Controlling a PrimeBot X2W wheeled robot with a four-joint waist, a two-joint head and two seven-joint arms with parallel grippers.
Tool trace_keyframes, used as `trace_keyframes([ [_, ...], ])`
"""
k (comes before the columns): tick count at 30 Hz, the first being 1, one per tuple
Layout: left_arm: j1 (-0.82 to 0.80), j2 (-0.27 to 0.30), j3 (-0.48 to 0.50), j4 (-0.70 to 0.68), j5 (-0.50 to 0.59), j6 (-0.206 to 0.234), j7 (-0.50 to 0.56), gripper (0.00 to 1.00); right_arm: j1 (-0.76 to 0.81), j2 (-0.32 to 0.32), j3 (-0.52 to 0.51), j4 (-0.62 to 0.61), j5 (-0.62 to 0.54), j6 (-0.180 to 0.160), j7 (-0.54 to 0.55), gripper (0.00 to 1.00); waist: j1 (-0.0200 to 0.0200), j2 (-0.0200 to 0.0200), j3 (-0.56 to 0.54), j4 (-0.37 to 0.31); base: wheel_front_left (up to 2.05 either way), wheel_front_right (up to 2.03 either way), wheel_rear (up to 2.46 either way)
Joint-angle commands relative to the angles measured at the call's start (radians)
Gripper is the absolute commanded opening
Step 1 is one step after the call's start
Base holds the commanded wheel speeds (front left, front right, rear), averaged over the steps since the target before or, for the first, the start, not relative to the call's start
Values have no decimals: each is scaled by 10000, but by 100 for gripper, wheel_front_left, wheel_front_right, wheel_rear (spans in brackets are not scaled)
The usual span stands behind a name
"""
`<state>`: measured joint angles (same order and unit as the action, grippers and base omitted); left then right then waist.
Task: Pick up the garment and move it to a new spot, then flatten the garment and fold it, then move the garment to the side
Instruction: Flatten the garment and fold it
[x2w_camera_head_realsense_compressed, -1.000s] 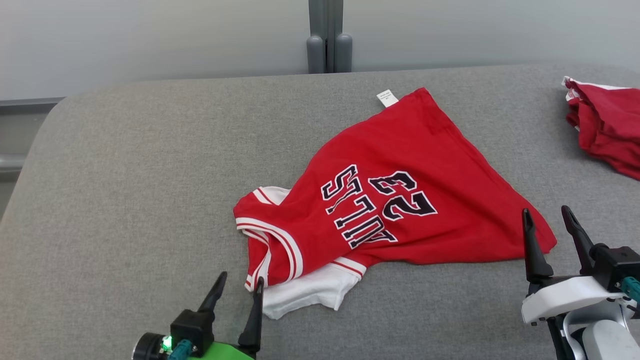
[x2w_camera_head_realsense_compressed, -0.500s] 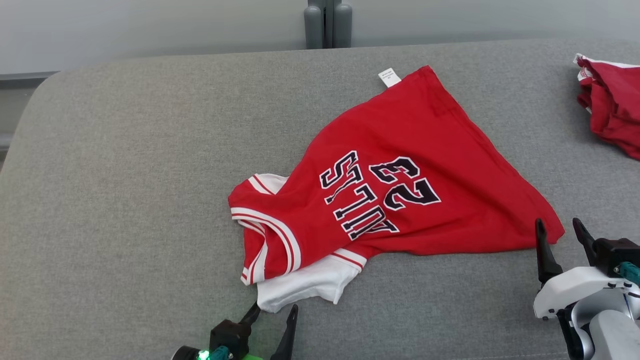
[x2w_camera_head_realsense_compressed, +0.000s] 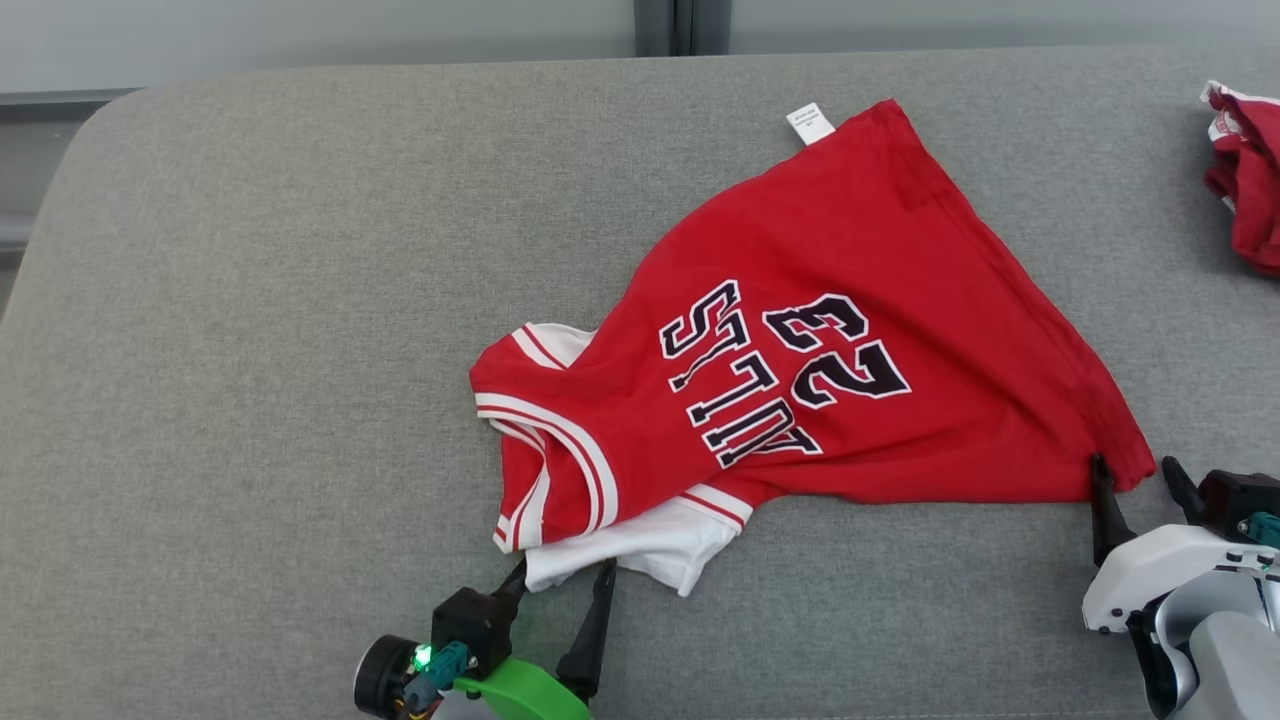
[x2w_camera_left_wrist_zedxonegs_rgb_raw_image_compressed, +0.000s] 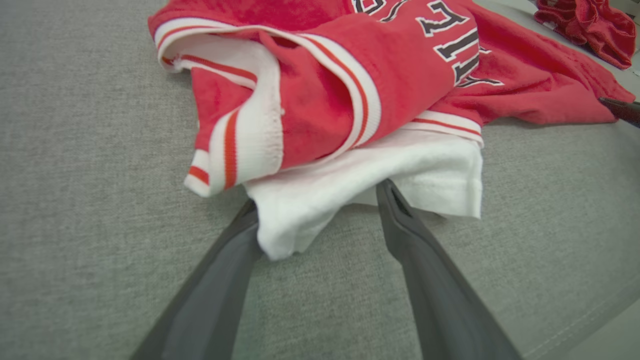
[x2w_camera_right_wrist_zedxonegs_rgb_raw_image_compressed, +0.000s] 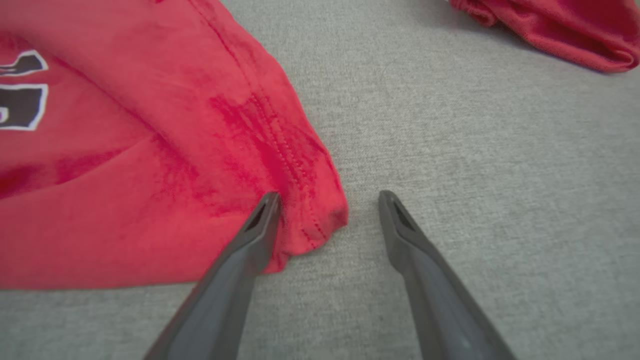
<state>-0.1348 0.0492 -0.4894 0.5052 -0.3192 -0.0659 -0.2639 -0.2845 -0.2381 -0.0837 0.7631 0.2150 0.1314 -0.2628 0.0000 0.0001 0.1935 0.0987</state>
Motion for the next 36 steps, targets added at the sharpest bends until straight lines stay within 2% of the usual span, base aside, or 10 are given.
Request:
trace_keyframes([
  [1, -81, 30, -48, -65, -243, -53, 0, 100, -112, 40, 77, 165, 133, -17, -20, 84, 0, -1, 79, 82, 0, 0, 0],
  [2, -83, 30, -103, -138, -337, -85, 0, 74, -104, 82, 145, 283, 232, -17, -2, 47, 0, -1, 92, 93, 0, 0, 0],
  [3, -93, 30, -128, -226, -395, -116, 0, 48, -117, 97, 206, 330, 319, -17, 1, 17, 0, -1, 100, 97, 0, 0, 0],
  [4, -68, 30, -160, -296, -552, -137, 0, 13, -118, 135, 286, 364, 428, -16, 3, 0, 0, -1, 99, 95, 0, 0, 0],
  [5, -49, 30, -196, -354, -667, -160, 0, 0, -106, 155, 340, 361, 510, -16, 3, 0, 0, -1, 94, 93, 0, 0, 0],
  [15, -125, 34, 18, -1077, -1261, -209, 0, 0, 299, 301, 1106, -1012, 1283, -17, -13, 0, 0, -1, -194, -107, 0, 0, 0],
  [22, -1357, 288, 800, -1110, -1244, -450, 0, 0, -711, 127, 2084, -1794, 1745, -17, -13, 0, 0, -1, -245, -391, 0, 0, 0],
  [24, -2028, 465, 910, -944, -1348, -526, 1, 0, -1302, 26, 2349, -1784, 1908, -17, -13, 0, 0, -1, -147, -472, 0, 0, 0],
  [31, -6725, 1351, 1255, 324, -2261, -654, 974, 0, -5941, -361, 3596, -597, 2445, -17, 91, 0, 0, -1, 1173, -866, 0, 0, 0],
  [36, -9814, 1601, 1655, 1655, -3080, -657, 1478, 0, -9033, -359, 3594, 691, 2869, -17, 418, 0, 0, -1, 2040, -908, 0, 0, 0],
])
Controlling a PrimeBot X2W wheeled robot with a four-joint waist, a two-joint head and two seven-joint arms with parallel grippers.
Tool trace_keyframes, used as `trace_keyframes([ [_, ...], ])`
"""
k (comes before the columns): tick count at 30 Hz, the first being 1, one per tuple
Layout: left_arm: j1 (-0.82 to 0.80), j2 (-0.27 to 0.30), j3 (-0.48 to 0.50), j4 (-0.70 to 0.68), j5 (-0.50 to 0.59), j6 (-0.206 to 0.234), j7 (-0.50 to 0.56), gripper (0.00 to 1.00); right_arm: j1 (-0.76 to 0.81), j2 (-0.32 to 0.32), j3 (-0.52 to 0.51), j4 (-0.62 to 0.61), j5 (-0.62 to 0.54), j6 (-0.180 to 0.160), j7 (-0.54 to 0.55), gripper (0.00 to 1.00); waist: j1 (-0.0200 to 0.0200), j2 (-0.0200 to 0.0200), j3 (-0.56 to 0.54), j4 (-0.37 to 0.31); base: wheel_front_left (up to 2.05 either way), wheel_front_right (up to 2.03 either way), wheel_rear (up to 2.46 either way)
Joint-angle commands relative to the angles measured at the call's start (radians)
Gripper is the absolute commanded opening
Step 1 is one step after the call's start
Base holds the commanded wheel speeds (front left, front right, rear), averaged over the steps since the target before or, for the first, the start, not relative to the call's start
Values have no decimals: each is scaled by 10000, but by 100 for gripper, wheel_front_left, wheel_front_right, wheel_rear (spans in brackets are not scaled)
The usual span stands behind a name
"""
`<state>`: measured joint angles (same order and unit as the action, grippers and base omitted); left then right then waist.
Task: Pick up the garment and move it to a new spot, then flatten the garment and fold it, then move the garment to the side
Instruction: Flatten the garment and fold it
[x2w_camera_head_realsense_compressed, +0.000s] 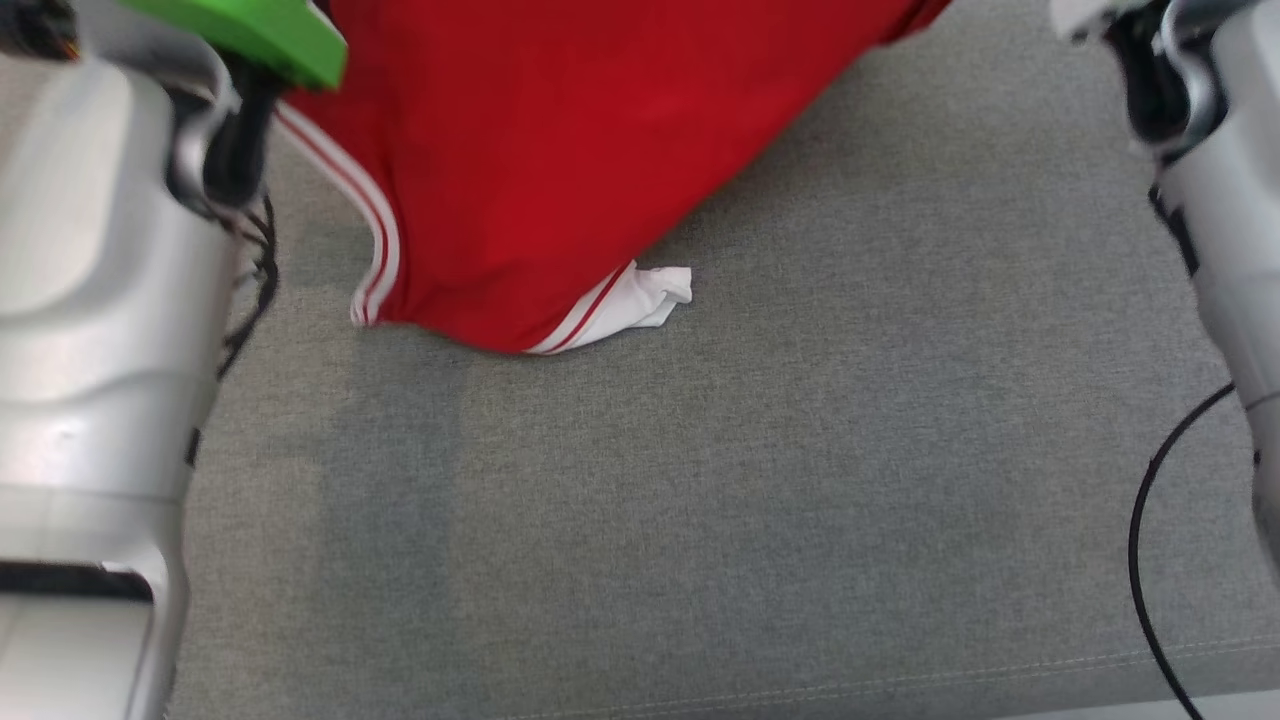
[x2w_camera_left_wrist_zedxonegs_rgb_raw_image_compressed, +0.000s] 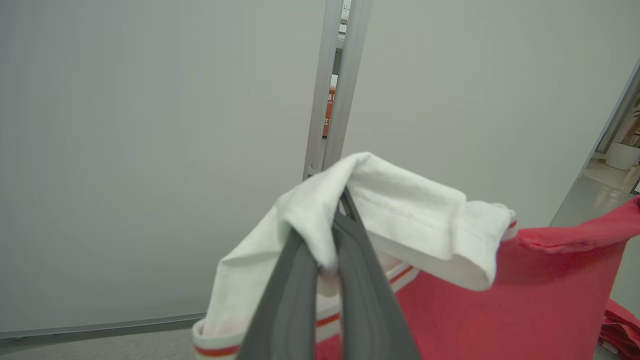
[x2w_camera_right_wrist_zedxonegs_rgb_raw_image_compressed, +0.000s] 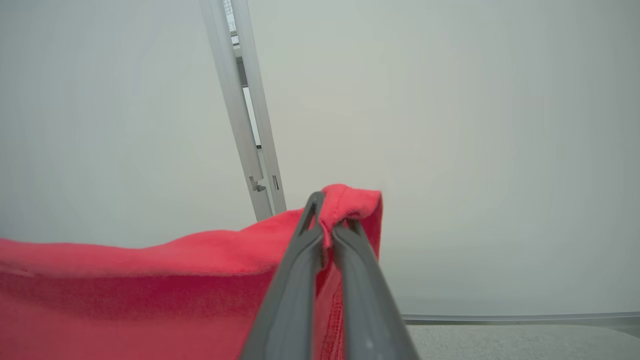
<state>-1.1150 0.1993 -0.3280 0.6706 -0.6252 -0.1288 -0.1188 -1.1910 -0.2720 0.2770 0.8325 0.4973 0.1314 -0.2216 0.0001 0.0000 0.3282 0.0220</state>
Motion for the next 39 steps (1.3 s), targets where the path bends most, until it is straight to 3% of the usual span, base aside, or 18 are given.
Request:
trace_keyframes([
  [1, -707, 144, 141, 418, -53, 1, 125, 0, -666, 46, -75, 315, 179, -17, 137, 0, -1, 0, 881, -149, 0, 0, 0],
  [7, -4418, 31, 564, 2070, -128, 166, 14, 0, -3936, 82, -462, 2142, 171, -19, 276, 0, -1, 0, 1373, -150, 0, 0, 0],
  [13, -6992, -395, 591, 2987, -74, 242, -303, 0, -6182, 83, -661, 3262, -238, -19, -38, 0, -1, 0, 1555, -3, 0, 0, 0],
  [21, -8140, -731, 281, 3927, 42, 95, -644, 0, -7223, 457, -380, 3870, -426, -18, -236, 0, -1, 0, 2037, 26, 0, 0, 0],
  [30, -6314, -561, 88, 4301, -222, -20, -1295, 0, -5442, 592, -113, 3183, 932, -18, -377, 0, -1, 0, 2287, -96, 0, 0, 0],
  [36, -3408, -461, -255, 2752, -742, -25, -1470, 0, -2687, -25, 639, 1829, 2062, -16, -414, 0, -1, 0, 1627, -56, 0, 0, 0],
  [39, -1939, -293, 59, 1452, -690, -25, -1483, 0, -1266, -285, 869, 1029, 2802, -14, -423, 0, -1, 0, 1275, -22, 0, 0, 0],
])
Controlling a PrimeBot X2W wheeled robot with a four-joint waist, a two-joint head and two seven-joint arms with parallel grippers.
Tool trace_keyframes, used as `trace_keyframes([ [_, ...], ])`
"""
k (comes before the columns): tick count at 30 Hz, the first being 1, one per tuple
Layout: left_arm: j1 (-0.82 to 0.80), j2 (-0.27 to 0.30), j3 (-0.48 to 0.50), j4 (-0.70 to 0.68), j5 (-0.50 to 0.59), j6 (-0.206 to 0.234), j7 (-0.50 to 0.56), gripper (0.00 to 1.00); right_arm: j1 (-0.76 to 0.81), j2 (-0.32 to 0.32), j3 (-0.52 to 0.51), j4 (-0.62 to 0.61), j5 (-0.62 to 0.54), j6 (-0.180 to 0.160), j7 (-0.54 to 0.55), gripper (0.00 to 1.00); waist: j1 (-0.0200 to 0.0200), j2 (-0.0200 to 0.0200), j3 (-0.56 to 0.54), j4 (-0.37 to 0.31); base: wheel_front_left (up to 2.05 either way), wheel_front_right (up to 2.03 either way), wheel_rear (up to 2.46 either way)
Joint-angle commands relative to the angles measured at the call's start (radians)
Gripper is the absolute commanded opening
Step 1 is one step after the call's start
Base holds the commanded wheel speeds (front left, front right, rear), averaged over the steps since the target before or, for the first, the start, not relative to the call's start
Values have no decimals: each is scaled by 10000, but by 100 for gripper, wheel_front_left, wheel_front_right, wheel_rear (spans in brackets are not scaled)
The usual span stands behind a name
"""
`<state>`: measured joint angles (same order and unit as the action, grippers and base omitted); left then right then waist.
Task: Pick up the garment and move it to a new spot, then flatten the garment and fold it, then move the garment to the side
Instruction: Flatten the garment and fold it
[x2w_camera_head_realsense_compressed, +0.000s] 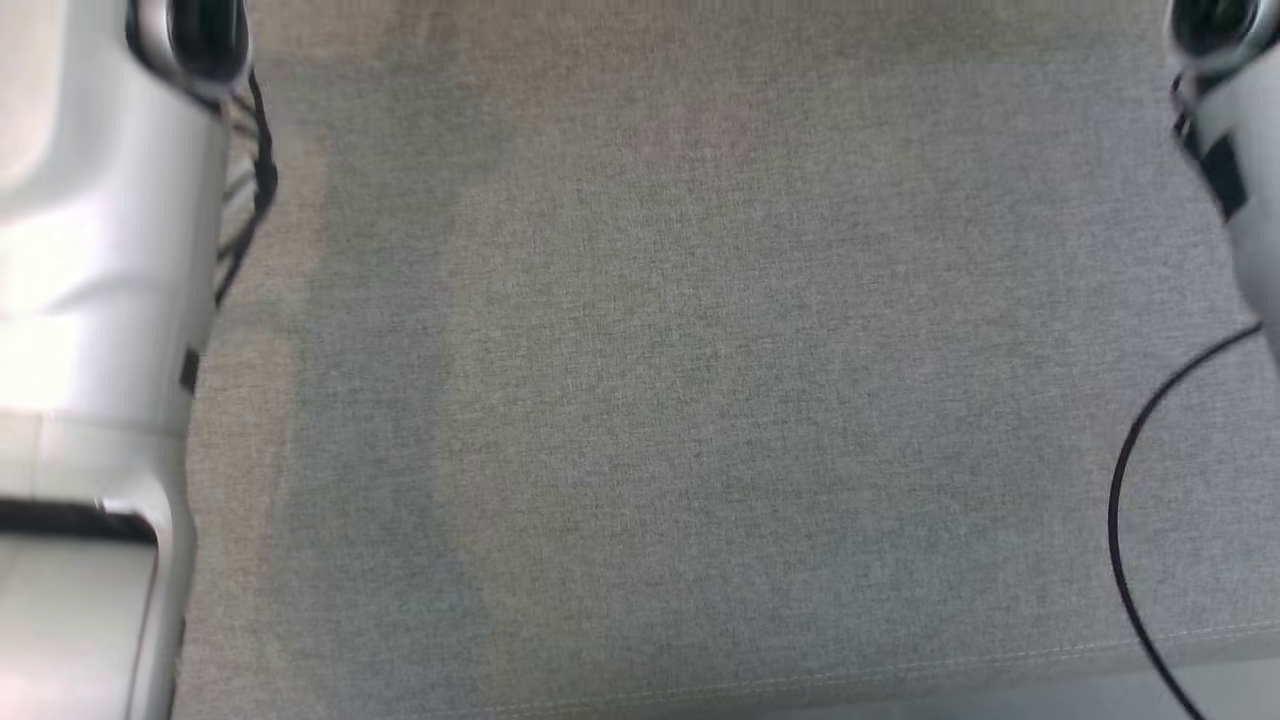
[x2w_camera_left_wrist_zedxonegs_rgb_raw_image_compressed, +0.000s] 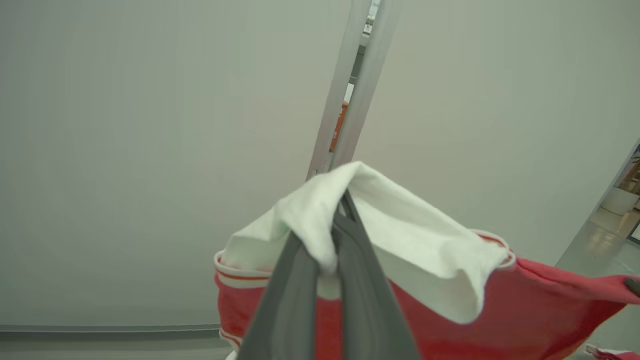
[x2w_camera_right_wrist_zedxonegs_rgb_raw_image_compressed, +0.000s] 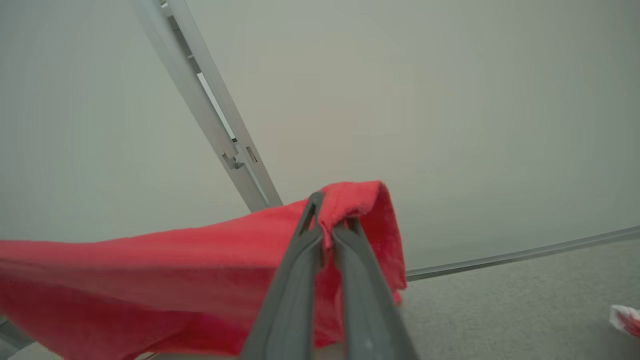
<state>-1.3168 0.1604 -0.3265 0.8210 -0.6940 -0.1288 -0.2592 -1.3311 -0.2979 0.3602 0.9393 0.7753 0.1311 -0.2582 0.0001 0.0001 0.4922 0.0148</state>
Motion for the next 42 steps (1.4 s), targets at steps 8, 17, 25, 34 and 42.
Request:
trace_keyframes([
  [8, 4709, -345, 957, -3331, 521, 503, -59, 0, 3716, -854, 498, -2286, 952, -14, -68, 0, -1, -1, -1140, 209, 0, 0, 0],
  [17, 9012, -860, 1113, -5086, 804, 750, -59, 0, 7320, -920, -149, -3850, 1300, -14, -67, 0, -1, -1, -1996, 463, 0, 0, 0],
  [25, 11436, -1051, 863, -5563, 456, 867, -60, 0, 9842, -695, -799, -4445, 1126, -14, -69, 0, -1, -1, -2710, 645, 0, 0, 0],
  [34, 12975, -1073, 84, -5860, 555, 1040, 48, 0, 11823, -529, -1607, -5127, 364, -14, 102, 0, -1, -1, -3253, 664, 0, 0, 0],
  [42, 13703, -822, -476, -6418, 830, 1129, 533, 0, 13247, -168, -2869, -5940, -391, -14, 821, 0, -1, -1, -3367, 707, 0, 0, 0],
])
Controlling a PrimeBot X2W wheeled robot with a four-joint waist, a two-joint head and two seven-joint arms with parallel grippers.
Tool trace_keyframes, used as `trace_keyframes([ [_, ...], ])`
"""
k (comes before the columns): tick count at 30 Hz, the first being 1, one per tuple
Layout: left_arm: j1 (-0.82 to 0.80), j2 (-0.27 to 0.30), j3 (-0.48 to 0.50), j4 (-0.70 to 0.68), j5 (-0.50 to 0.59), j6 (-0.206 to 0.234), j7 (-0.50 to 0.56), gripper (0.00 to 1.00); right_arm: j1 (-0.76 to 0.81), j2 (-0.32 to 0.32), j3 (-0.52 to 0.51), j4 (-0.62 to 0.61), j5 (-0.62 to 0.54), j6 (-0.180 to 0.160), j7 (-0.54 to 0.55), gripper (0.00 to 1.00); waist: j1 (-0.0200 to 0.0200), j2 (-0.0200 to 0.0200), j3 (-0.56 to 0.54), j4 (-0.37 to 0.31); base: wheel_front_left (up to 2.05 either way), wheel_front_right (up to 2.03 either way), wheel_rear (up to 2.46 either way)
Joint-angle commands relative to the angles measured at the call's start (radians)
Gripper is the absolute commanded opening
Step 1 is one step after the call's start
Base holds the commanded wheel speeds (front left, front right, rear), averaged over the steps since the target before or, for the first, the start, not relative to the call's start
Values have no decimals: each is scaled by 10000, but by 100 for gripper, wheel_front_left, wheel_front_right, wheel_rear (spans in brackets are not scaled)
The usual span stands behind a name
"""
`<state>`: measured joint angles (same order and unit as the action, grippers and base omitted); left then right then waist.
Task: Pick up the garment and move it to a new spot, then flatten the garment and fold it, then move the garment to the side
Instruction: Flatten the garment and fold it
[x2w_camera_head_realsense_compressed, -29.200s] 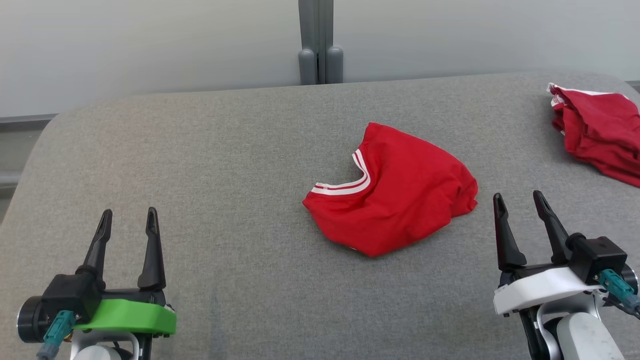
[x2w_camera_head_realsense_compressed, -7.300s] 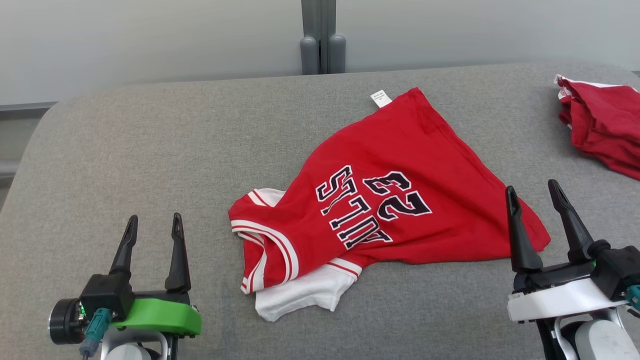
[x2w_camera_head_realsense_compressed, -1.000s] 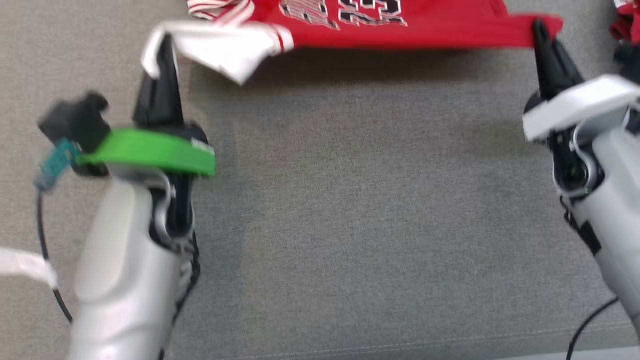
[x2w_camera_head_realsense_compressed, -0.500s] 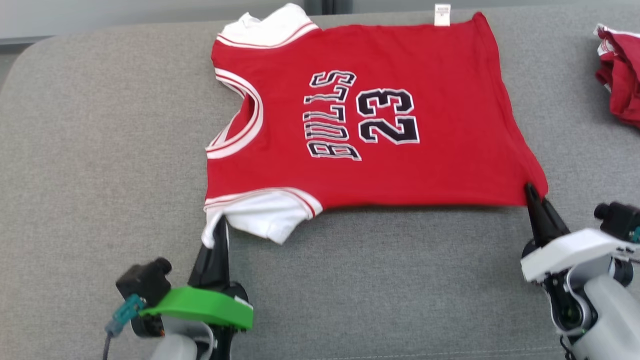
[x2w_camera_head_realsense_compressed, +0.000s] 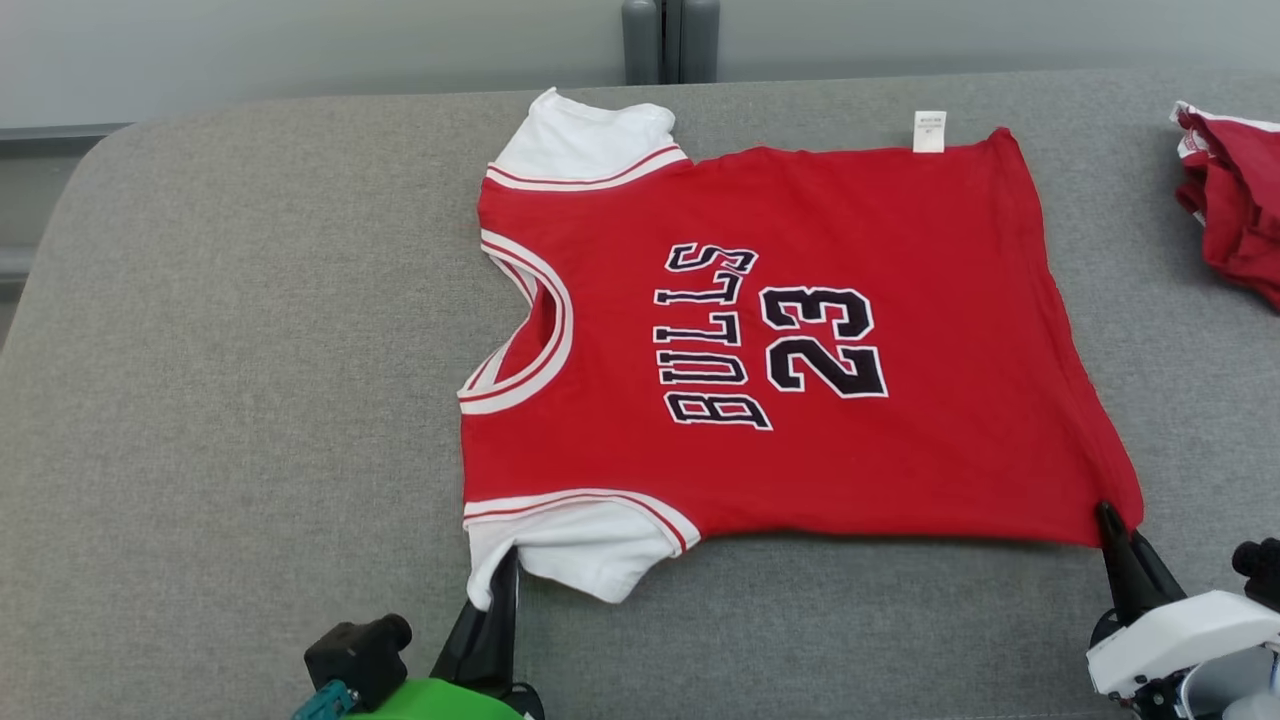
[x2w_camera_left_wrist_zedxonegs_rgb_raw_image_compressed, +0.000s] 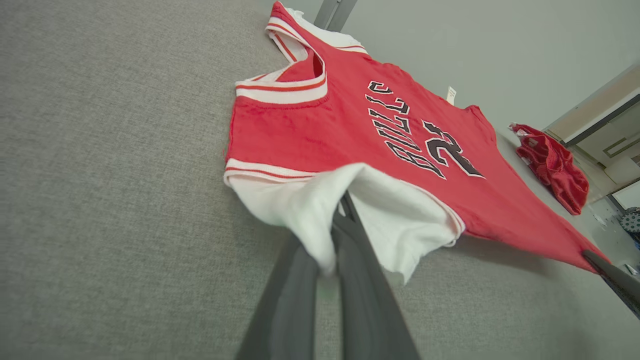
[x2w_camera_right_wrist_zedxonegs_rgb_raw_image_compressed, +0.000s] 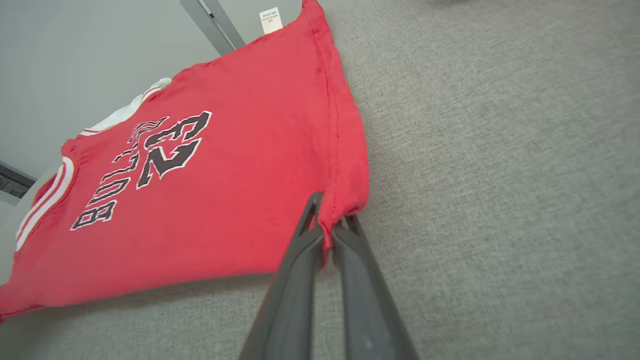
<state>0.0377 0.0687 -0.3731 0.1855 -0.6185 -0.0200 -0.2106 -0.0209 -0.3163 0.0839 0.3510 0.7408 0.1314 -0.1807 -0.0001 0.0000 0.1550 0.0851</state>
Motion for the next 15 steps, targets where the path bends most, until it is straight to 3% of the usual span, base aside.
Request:
trace_keyframes([
  [1, 212, 116, -42, -127, 86, 46, 72, 0, 290, 98, -264, -168, -126, -18, 143, 0, 1, 0, 18, 9, 0, 0, 0],
  [8, 185, 220, -117, -339, 37, -14, 161, 0, 693, 817, -968, -758, -702, -18, 871, 0, 1, 0, 75, -46, 0, 0, 0],
  [15, -420, 292, -299, -72, 216, -206, 174, 0, 375, 1130, -1191, -1094, -1155, -18, 1272, 0, 1, 0, 65, -149, 0, 0, 0],
])
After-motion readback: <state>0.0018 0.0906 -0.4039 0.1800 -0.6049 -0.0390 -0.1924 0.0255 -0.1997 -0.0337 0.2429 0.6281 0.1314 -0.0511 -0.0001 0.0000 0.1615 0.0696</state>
